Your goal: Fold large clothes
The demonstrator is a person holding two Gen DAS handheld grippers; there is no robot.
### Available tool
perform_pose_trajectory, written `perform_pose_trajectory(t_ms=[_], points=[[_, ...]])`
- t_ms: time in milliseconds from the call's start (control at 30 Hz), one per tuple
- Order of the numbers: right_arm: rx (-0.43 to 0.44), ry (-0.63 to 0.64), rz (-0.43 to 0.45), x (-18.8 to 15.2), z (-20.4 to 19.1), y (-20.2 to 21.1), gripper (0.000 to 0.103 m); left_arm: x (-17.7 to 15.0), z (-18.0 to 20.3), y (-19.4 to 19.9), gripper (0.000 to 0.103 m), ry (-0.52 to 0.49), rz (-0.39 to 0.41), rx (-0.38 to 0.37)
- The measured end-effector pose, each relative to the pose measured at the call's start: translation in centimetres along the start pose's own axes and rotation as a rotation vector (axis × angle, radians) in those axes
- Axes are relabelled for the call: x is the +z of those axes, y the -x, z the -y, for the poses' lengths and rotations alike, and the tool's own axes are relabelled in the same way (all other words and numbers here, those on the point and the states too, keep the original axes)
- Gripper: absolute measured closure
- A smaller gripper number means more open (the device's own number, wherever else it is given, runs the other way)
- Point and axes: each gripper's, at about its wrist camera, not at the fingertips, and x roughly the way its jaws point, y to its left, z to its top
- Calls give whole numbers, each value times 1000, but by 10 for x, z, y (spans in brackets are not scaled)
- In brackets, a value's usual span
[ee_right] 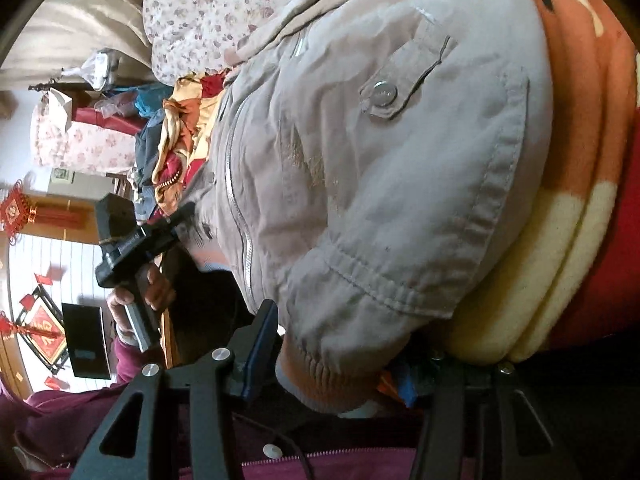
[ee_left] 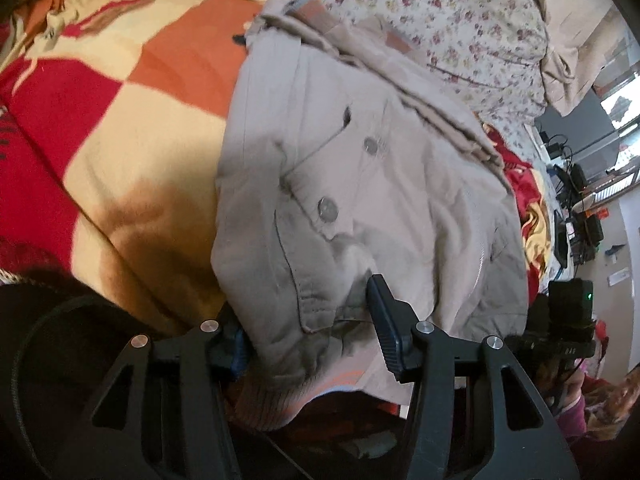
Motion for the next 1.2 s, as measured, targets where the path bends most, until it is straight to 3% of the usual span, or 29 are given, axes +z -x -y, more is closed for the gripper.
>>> perform_pose_trajectory(t_ms=[100,167,200,233,267,333,467,600,667,733,800,833,867,900,933,967,1000,1033,1200], points=[[13,2,18,0,4,-4,53,-3,1,-9,53,-10,-31,8],[-4,3,9,-1,5,-12,54,-5,5,-9,64,-37,-40,-2],[-11,11,3,-1,4,-13,59,-5,7,-7,78,-45,-41,-13],[-13,22,2,0,2,-12,64,-3,10,-3,84,-48,-38,-41],[-3,49,9,1,-5,-8,70,1,13,5,86,-50,-28,-82],[34,91,39,8,-20,5,74,13,21,22,89,-75,11,-134],[71,195,167,33,-50,45,76,56,36,55,89,-92,132,-206],[87,223,390,79,-57,89,90,121,48,69,95,-86,286,-171],[88,200,496,105,-54,107,92,150,48,65,95,-64,313,-183],[46,180,540,130,-48,114,92,176,43,55,95,-25,321,-143],[-9,147,530,146,-45,114,92,183,36,48,95,1,285,-212],[18,145,507,146,-45,113,92,180,35,46,95,-9,263,-247],[50,150,456,143,-46,110,87,176,37,44,95,-21,246,-243],[42,159,421,138,-47,107,75,168,36,41,91,-37,226,-223],[17,175,385,131,-42,107,67,159,34,36,82,-56,197,-199],[-20,191,339,119,-41,102,52,150,33,31,74,-66,169,-182],[-41,191,296,108,-37,97,49,138,26,25,57,-65,129,-167],[-47,189,262,98,-27,98,49,129,22,22,47,-55,107,-162],[-106,140,57,34,-6,74,49,68,3,19,44,-49,-1,-89]])
